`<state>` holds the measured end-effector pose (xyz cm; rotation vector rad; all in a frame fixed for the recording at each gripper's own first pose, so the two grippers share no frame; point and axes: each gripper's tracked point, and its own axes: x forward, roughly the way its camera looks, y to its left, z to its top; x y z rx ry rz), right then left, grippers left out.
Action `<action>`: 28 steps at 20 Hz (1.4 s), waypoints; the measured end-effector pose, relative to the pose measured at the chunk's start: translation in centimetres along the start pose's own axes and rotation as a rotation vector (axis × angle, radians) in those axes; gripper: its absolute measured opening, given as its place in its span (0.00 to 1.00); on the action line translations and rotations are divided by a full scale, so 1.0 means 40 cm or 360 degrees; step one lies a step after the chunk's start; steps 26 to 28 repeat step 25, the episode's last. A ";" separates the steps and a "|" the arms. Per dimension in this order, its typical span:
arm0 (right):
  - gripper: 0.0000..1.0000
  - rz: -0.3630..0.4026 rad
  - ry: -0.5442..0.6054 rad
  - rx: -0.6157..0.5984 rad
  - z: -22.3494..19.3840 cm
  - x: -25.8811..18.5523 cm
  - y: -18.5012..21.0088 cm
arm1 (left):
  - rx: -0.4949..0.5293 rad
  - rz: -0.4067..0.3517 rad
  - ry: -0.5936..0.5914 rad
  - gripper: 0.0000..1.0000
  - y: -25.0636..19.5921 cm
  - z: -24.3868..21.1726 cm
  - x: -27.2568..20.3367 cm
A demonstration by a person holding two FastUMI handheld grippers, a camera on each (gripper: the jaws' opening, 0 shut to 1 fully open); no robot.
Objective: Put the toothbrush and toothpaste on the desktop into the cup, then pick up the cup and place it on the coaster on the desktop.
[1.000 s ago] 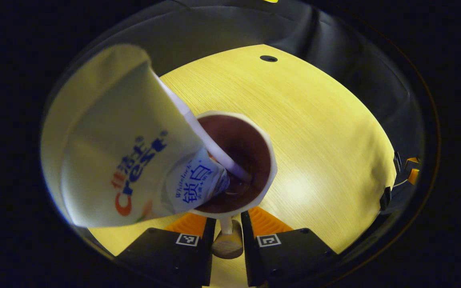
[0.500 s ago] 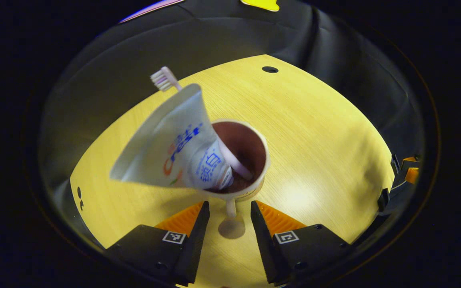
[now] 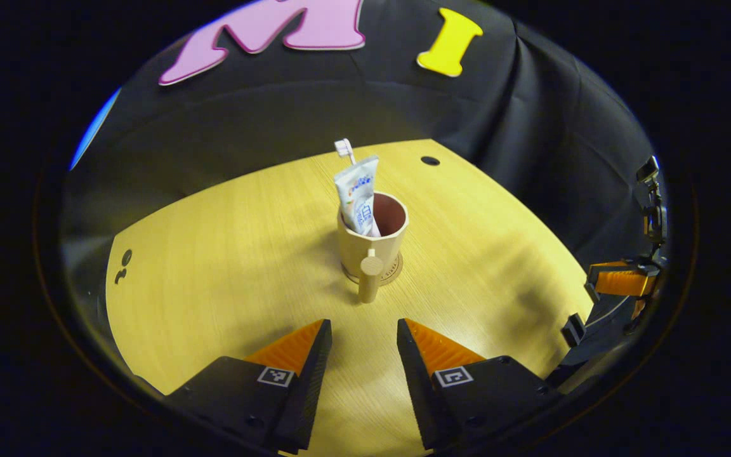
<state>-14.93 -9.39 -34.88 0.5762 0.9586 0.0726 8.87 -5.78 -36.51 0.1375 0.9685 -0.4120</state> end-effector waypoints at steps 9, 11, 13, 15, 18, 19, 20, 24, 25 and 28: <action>0.47 0.0038 -0.0022 -0.0105 0.018 0.007 0.123 | -0.0251 -0.0097 -0.0273 0.69 -0.006 0.000 -0.209; 0.40 0.0037 -0.0020 -0.0112 0.013 0.014 0.135 | -0.0331 -0.0110 -0.0321 0.70 -0.003 -0.003 -0.234; 0.40 0.0039 -0.0013 -0.0103 0.009 0.017 0.148 | -0.0387 -0.0096 -0.0357 0.72 0.005 -0.014 -0.263; 0.50 0.0042 -0.0015 -0.0104 0.006 0.021 0.161 | -0.0392 -0.0081 -0.0392 0.74 0.006 -0.025 -0.291; 0.51 0.0054 -0.0025 -0.0104 0.008 0.027 0.180 | -0.0344 -0.0082 -0.0441 0.76 -0.009 -0.031 -0.320; 0.53 0.0057 -0.0030 -0.0104 0.011 0.028 0.185 | -0.0338 -0.0089 -0.0451 0.76 -0.016 -0.030 -0.327; 0.53 0.0060 -0.0035 -0.0102 0.012 0.028 0.189 | -0.0341 -0.0097 -0.0456 0.76 -0.024 -0.033 -0.330; 0.59 0.0070 -0.0038 -0.0099 0.003 0.030 0.200 | -0.0392 -0.0162 -0.0446 0.76 -0.050 -0.048 -0.339; 0.59 0.0071 -0.0036 -0.0102 0.002 0.031 0.202 | -0.0397 -0.0165 -0.0441 0.76 -0.053 -0.056 -0.335; 0.59 0.0071 -0.0036 -0.0102 0.002 0.031 0.202 | -0.0397 -0.0165 -0.0441 0.76 -0.053 -0.056 -0.335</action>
